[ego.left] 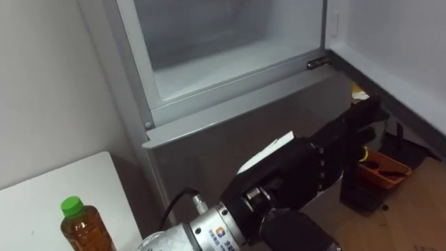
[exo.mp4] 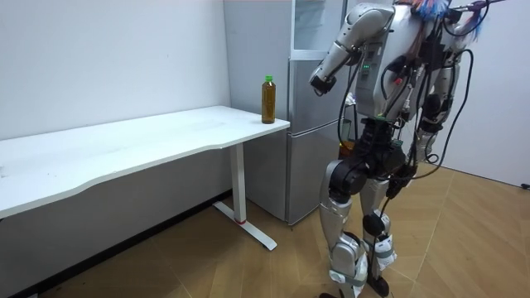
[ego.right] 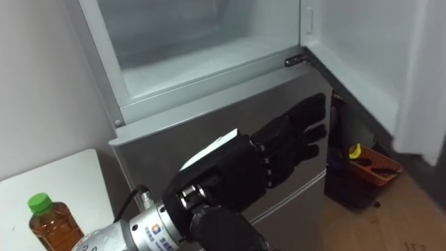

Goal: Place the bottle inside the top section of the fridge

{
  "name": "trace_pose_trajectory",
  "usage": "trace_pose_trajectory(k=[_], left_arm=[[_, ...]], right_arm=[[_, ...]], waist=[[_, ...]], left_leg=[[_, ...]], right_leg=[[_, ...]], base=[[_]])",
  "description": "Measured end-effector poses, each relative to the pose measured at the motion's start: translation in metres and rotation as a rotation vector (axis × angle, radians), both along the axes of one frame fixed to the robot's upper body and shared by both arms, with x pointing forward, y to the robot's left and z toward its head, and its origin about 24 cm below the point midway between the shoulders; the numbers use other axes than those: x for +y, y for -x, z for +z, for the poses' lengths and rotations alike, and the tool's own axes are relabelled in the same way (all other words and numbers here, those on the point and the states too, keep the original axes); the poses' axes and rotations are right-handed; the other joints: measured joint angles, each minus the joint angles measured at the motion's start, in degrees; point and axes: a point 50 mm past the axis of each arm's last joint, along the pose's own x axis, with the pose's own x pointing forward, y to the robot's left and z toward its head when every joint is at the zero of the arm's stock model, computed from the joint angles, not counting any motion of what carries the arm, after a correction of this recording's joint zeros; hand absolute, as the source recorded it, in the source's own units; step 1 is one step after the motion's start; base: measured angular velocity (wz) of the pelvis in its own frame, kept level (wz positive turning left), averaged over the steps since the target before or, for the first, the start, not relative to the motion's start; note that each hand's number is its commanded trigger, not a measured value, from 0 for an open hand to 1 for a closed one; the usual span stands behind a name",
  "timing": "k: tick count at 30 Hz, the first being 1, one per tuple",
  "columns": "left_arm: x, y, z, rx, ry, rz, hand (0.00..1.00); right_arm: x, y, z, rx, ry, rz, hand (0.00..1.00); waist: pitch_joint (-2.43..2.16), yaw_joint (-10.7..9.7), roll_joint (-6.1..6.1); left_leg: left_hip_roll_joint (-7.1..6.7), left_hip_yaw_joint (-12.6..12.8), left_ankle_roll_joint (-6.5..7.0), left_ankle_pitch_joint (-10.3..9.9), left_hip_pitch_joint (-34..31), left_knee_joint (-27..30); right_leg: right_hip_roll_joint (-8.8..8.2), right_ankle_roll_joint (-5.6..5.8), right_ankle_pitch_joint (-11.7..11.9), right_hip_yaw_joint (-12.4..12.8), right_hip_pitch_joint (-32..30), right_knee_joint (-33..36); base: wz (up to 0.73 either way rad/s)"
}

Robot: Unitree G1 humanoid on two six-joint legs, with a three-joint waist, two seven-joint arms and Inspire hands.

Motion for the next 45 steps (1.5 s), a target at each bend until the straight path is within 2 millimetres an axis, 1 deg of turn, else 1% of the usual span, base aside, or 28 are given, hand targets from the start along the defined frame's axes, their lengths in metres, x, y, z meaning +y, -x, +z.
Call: trace_pose_trajectory(k=[4,11,17,20,23,26,27,28,30,31,32,34,36,38,39,40,42,43,45], left_arm=[[-0.002,0.001,-0.003,0.002,-0.017,-0.03,0.0],[-0.003,0.0,-0.01,0.013,-0.041,-0.059,0.0],[-0.002,-0.005,-0.018,0.015,-0.094,-0.029,0.0],[-0.001,-0.006,-0.024,0.024,-0.12,-0.015,0.0],[0.001,-0.005,-0.033,0.041,-0.146,-0.01,0.0],[0.002,-0.004,-0.048,0.089,-0.177,-0.008,0.0],[0.003,-0.003,-0.058,0.117,-0.2,-0.005,0.0],[0.004,-0.001,-0.069,0.15,-0.226,-0.003,0.0],[0.006,0.006,-0.082,0.211,-0.238,-0.002,0.0],[0.009,0.01,-0.09,0.24,-0.247,0.0,0.0],[0.01,0.011,-0.093,0.249,-0.251,0.003,0.0],[0.012,0.015,-0.1,0.279,-0.271,0.009,0.0],[0.012,0.016,-0.103,0.279,-0.285,0.015,0.0],[0.016,0.018,-0.107,0.3,-0.282,0.029,0.0],[0.021,0.021,-0.113,0.321,-0.289,0.052,0.0],[0.026,0.025,-0.123,0.359,-0.299,0.07,0.0],[0.031,0.03,-0.137,0.401,-0.337,0.091,0.0],[0.035,0.032,-0.144,0.418,-0.368,0.103,0.0],[0.04,0.033,-0.151,0.435,-0.399,0.122,0.0]], right_arm=[[0.002,0.0,0.0,0.002,-0.004,0.008,0.0],[0.003,-0.002,-0.001,0.0,-0.005,0.016,0.0],[0.003,-0.002,-0.001,0.0,-0.003,0.018,0.0],[0.003,-0.002,-0.001,0.0,-0.003,0.019,0.0],[0.004,-0.002,-0.001,0.0,0.003,0.014,0.0],[0.006,-0.004,-0.001,0.0,0.008,0.022,0.0],[0.008,-0.006,-0.002,-0.003,0.005,0.024,0.0],[0.01,-0.007,-0.002,-0.005,0.001,0.027,0.0],[0.013,-0.007,-0.003,-0.006,-0.004,0.024,0.0],[0.015,-0.007,-0.004,-0.006,-0.008,0.022,0.0],[0.016,-0.007,-0.004,-0.005,-0.01,0.022,0.0],[0.016,-0.007,-0.004,-0.005,-0.012,0.022,0.0],[0.017,-0.006,-0.004,-0.005,-0.013,0.021,0.0],[0.018,-0.006,-0.005,-0.005,-0.015,0.019,0.0],[0.019,-0.005,-0.005,-0.002,-0.019,0.016,0.0],[0.021,-0.002,-0.006,0.002,-0.023,0.013,0.0],[0.022,-0.001,-0.006,0.005,-0.023,0.018,0.0],[0.022,-0.002,-0.006,0.003,-0.023,0.022,0.0],[0.023,-0.001,-0.006,0.002,-0.025,0.021,0.0]], waist=[[0.19,0.1,-0.29],[0.2,0.1,-0.3],[0.19,0.2,-0.29],[0.17,0.2,-0.35],[0.18,0.3,-0.43],[0.19,0.9,-0.94],[0.24,0.8,-1.34],[0.11,0.8,-1.78],[-0.13,0.8,-2.31],[-0.1,0.9,-2.72],[-0.09,1.0,-2.85],[-0.09,1.8,-3.09],[-0.1,2.5,-3.11],[-0.14,2.8,-3.11],[-0.28,2.8,-3.35],[-0.42,3.3,-3.67],[-0.47,4.2,-4.05],[-0.4,4.8,-4.2],[-0.32,6.0,-4.45]], left_leg=[[0.0,0.2,0.0,0.0,-0.1,0.0],[0.0,0.0,-0.01,0.0,-0.2,0.1],[0.02,-0.3,-0.01,0.0,-0.1,0.3],[0.02,-0.3,0.0,0.0,-0.1,0.4],[-0.06,-1.0,0.01,0.0,-0.2,0.4],[-0.02,-1.2,-0.06,0.1,-0.2,0.5],[-0.01,-1.5,-0.09,0.1,-0.2,0.6],[0.0,-1.8,-0.12,0.1,-0.2,0.6],[-0.01,-2.5,-0.18,0.2,-0.5,0.6],[0.0,-2.9,-0.22,0.2,-0.9,0.8],[0.04,-3.0,-0.23,0.2,-1.1,1.0],[0.01,-3.3,-0.23,0.2,-1.3,1.1],[0.0,-3.4,-0.23,0.2,-1.4,1.1],[-0.05,-3.9,-0.27,0.2,-1.7,1.0],[-0.05,-4.4,-0.35,0.3,-1.8,1.1],[-0.01,-4.5,-0.51,0.4,-1.7,1.1],[0.04,-4.6,-0.6,0.5,-1.4,1.1],[0.04,-4.8,-0.61,0.5,-1.3,1.2],[0.04,-5.1,-0.61,0.5,-1.1,1.3]], right_leg=[[-0.01,0.0,0.0,0.0,-0.2,0.0],[0.0,0.01,0.0,0.0,-0.1,-0.1],[-0.01,0.01,0.0,-0.1,0.1,-0.1],[-0.03,0.01,0.0,-0.1,0.1,0.0],[-0.03,0.02,0.0,-0.1,0.1,0.1],[-0.02,-0.06,-0.1,-0.3,0.1,0.2],[-0.01,-0.07,-0.1,-0.6,0.5,0.1],[-0.01,-0.14,-0.2,-0.9,0.6,0.0],[-0.01,-0.22,-0.2,-1.5,0.6,-0.1],[-0.03,-0.28,-0.3,-1.8,0.6,-0.1],[-0.02,-0.28,-0.3,-1.9,0.6,-0.1],[-0.07,-0.29,-0.3,-2.3,0.6,-0.1],[-0.07,-0.29,-0.3,-2.4,0.5,-0.2],[-0.13,-0.31,-0.4,-3.0,0.9,-0.3],[-0.13,-0.4,-0.5,-3.2,1.1,-0.2],[-0.07,-0.5,-0.6,-3.3,1.4,-0.2],[-0.03,-0.59,-0.8,-3.4,1.6,-0.2],[-0.03,-0.62,-0.9,-3.5,1.5,-0.1],[-0.04,-0.63,-1.0,-3.7,1.5,-0.1]], base=[[-0.01],[0.0],[0.0],[0.0],[0.04],[0.02],[0.12],[0.13],[0.17],[0.17],[0.13],[0.07],[0.04],[0.12],[0.13],[0.08],[0.05],[0.08],[0.06]])
